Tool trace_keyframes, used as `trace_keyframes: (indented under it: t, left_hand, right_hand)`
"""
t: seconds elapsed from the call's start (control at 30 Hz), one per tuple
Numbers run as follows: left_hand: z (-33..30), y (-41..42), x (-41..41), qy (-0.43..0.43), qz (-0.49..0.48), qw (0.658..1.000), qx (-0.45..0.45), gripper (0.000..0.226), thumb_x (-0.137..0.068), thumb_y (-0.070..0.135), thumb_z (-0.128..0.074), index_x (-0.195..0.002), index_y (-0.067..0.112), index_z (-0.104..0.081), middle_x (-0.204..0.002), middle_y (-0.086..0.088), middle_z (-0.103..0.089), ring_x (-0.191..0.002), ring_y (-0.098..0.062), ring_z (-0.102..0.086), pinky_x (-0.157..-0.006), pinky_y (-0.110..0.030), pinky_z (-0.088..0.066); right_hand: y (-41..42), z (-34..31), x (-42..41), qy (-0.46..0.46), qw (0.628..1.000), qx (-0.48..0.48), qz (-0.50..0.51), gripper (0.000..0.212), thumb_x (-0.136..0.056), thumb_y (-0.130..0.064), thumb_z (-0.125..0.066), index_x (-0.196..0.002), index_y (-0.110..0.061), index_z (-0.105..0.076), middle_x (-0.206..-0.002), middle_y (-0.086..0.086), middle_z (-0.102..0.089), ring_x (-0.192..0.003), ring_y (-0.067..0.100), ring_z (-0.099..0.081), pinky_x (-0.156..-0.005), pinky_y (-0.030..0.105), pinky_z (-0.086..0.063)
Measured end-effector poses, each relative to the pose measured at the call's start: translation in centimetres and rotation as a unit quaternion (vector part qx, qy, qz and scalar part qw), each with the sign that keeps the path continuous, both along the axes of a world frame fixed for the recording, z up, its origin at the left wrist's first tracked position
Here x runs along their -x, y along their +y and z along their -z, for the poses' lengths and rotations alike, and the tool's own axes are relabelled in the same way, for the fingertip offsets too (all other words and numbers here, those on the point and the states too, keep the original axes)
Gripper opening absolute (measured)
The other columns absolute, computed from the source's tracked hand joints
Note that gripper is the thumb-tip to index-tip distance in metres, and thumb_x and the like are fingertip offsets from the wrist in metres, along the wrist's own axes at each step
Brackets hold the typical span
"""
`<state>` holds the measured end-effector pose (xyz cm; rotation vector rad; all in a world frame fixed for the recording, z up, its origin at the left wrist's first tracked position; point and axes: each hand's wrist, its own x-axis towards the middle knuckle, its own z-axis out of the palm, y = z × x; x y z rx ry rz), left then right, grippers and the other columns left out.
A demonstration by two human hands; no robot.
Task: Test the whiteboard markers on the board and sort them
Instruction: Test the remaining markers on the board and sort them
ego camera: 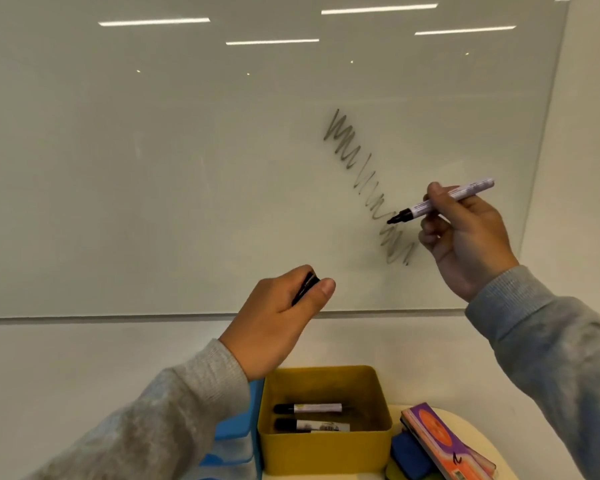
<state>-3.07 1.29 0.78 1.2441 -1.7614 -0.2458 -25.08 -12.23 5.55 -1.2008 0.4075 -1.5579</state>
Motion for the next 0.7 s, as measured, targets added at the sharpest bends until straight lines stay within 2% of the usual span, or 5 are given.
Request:
trace_keyframes:
  t: [0.23, 0.37, 0.47, 0.57, 0.7]
  left_hand:
    - [-5.5, -3.7, -3.0, -0.065, -0.129, 0.978, 0.152, 0.037, -0.101, 0.036, -0.055, -0.070, 0.016, -0.047, -0.059, 0.011, -0.044, -0.056, -0.008, -0.040, -0.056, -0.031, -0.039]
    - [-9.1, -5.9, -4.8, -0.128, -0.201, 0.943, 0.233, 0.028, -0.102, 0.046, -0.044, -0.113, 0.028, -0.063, -0.114, 0.011, -0.063, -0.104, -0.010, -0.057, -0.089, -0.036, -0.053]
    - [-10.5, -7.6, -5.6, -0.202, -0.243, 0.927, 0.203, 0.050, -0.104, 0.049, -0.036, -0.151, 0.032, -0.038, -0.163, 0.010, -0.025, -0.150, -0.012, -0.019, -0.121, -0.032, -0.023]
    - [-9.9, -9.4, -6.0, -0.284, -0.283, 0.900, 0.171, 0.061, -0.105, 0.050, -0.028, -0.160, 0.030, -0.011, -0.167, 0.008, 0.011, -0.153, -0.014, 0.014, -0.124, -0.036, -0.008]
    - [-8.4, -11.1, -6.8, -0.357, -0.359, 0.833, 0.222, 0.063, -0.106, 0.044, -0.031, -0.160, 0.020, -0.010, -0.168, -0.006, 0.005, -0.154, -0.029, 0.003, -0.120, -0.047, -0.022]
  right_hand:
    - [0.9, -1.9, -2.4, 0.073, 0.994, 0.080, 0.028, 0.016, -0.091, -0.017, -0.070, -0.097, -0.003, -0.064, -0.086, 0.015, -0.069, -0.072, 0.022, -0.062, -0.069, 0.030, -0.055]
    - [0.8, -4.6, -4.3, 0.094, 0.982, 0.148, 0.075, 0.021, -0.088, -0.013, -0.074, -0.098, 0.004, -0.066, -0.088, 0.016, -0.074, -0.077, 0.026, -0.070, -0.074, 0.033, -0.059]
    - [0.5, -6.4, -5.8, 0.136, 0.958, 0.214, 0.136, 0.020, -0.080, -0.011, -0.083, -0.089, -0.002, -0.067, -0.084, 0.013, -0.073, -0.078, 0.029, -0.070, -0.069, 0.036, -0.058]
    - [-0.1, -7.5, -7.2, 0.183, 0.924, 0.275, 0.190, 0.013, -0.081, -0.017, -0.083, -0.089, -0.014, -0.073, -0.084, 0.000, -0.074, -0.078, 0.015, -0.070, -0.066, 0.029, -0.058]
    - [-1.1, -7.8, -8.7, 0.212, 0.876, 0.348, 0.256, 0.016, -0.086, -0.024, -0.079, -0.101, -0.019, -0.076, -0.094, -0.011, -0.073, -0.088, 0.003, -0.069, -0.070, 0.012, -0.052]
